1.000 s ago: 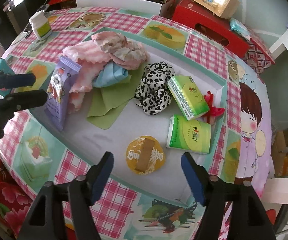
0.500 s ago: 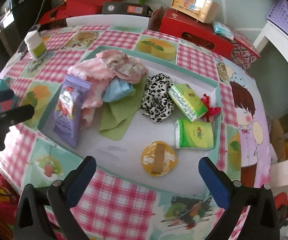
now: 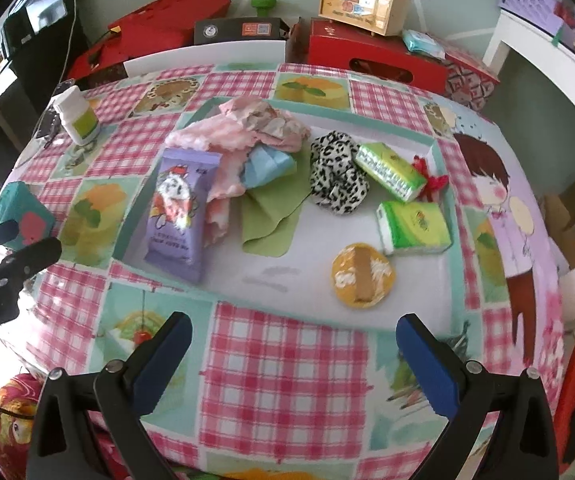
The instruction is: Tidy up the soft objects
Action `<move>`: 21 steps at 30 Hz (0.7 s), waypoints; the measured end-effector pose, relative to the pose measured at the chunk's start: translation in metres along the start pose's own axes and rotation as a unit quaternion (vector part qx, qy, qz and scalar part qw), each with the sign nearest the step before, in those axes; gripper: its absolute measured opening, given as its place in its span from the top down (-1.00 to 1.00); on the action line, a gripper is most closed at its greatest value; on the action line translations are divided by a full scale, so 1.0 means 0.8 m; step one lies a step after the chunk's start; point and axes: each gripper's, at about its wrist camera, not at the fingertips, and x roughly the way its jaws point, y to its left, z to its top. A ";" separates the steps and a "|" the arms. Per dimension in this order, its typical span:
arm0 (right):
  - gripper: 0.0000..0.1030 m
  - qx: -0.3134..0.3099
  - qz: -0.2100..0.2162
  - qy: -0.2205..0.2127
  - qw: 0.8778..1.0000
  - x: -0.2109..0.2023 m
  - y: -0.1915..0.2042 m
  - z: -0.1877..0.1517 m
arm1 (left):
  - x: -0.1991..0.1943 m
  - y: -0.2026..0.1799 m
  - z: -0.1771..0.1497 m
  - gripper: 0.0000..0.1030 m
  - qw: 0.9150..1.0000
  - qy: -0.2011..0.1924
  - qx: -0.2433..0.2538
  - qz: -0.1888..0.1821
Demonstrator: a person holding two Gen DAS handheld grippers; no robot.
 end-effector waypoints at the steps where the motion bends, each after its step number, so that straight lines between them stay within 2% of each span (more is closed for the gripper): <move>1: -1.00 0.003 0.002 -0.002 1.000 -0.002 0.003 -0.003 | -0.002 0.002 -0.003 -0.81 1.000 -0.001 0.001 0.004; 7: -1.00 0.005 -0.003 -0.006 1.000 -0.007 0.019 -0.016 | -0.014 0.014 -0.016 -0.81 0.999 -0.012 -0.001 0.030; 15: -1.00 -0.003 -0.004 -0.017 1.000 -0.015 0.035 -0.021 | -0.025 0.029 -0.026 -0.81 0.995 -0.024 -0.002 0.097; 21: -1.00 -0.002 -0.001 -0.024 1.000 -0.012 0.044 -0.025 | -0.021 0.034 -0.036 -0.81 0.995 -0.018 -0.004 0.100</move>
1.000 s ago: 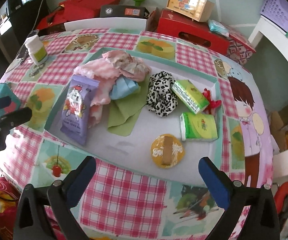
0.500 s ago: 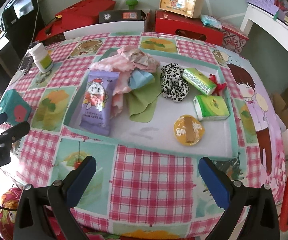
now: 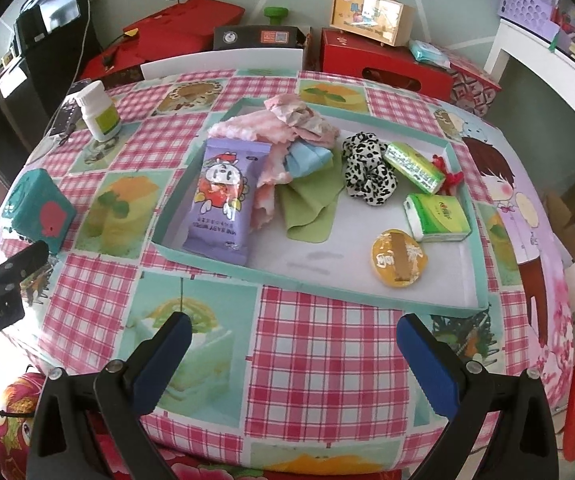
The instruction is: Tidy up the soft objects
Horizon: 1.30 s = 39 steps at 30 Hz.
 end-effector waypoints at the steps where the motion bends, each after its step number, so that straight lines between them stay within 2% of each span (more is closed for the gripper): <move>1: -1.00 0.000 -0.001 0.000 1.000 0.002 0.002 -0.001 | 0.001 0.001 -0.002 -0.81 1.000 0.002 -0.001 -0.002; 12: -1.00 0.013 -0.015 -0.008 1.000 0.020 0.010 -0.014 | 0.004 0.006 -0.013 -0.81 0.999 -0.002 -0.026 -0.025; 28: -1.00 0.029 -0.028 -0.027 0.999 0.007 0.001 -0.012 | 0.004 0.000 -0.015 -0.81 0.999 0.000 -0.014 -0.034; 39: -1.00 0.028 -0.031 -0.024 0.999 0.007 0.000 -0.013 | 0.003 -0.001 -0.015 -0.81 0.999 0.001 -0.012 -0.037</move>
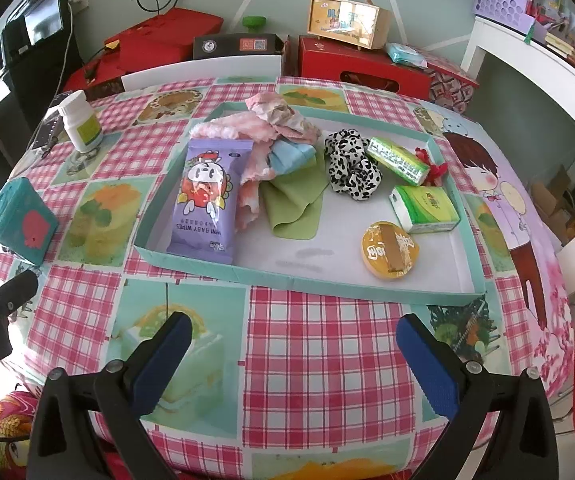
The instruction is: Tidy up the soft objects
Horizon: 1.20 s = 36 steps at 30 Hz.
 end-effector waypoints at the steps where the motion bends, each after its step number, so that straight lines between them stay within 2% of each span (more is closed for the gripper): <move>1: -1.00 0.000 0.000 0.000 1.000 0.000 0.000 0.000 | 0.000 0.000 0.000 -0.81 1.000 0.000 0.000 0.000; 36: -1.00 0.004 -0.001 0.001 1.000 -0.002 -0.006 0.002 | -0.004 -0.001 0.000 -0.81 1.000 -0.005 0.004 -0.003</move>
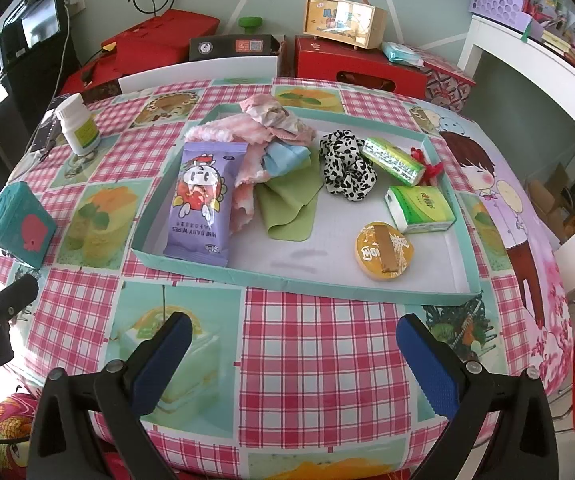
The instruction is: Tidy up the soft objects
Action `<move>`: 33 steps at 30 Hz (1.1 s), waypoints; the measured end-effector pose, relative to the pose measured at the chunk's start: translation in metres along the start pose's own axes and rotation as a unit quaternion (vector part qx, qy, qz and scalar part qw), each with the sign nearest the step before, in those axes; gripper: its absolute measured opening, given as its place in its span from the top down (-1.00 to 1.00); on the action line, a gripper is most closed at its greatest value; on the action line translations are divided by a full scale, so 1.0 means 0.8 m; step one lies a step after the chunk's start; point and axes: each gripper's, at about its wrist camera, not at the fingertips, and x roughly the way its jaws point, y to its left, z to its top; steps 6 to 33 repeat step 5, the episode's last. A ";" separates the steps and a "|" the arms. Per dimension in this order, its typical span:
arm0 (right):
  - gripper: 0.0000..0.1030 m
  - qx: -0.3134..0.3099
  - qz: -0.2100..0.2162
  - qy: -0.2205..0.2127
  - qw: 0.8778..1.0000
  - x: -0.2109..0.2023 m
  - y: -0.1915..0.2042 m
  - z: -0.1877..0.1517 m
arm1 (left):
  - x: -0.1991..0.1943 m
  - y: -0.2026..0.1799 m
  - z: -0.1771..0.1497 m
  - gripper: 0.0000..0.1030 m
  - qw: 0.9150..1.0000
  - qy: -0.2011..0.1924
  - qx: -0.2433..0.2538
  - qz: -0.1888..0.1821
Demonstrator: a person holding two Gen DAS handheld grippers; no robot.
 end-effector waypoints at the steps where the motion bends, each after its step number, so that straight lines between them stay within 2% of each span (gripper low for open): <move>1: -1.00 0.000 0.000 0.000 1.000 0.000 0.000 0.000 | 0.000 0.001 0.000 -0.81 1.000 -0.001 0.000 -0.001; 33: -1.00 0.001 -0.001 0.001 1.000 0.001 0.000 0.000 | 0.000 0.002 0.001 -0.81 1.000 -0.001 0.001 -0.008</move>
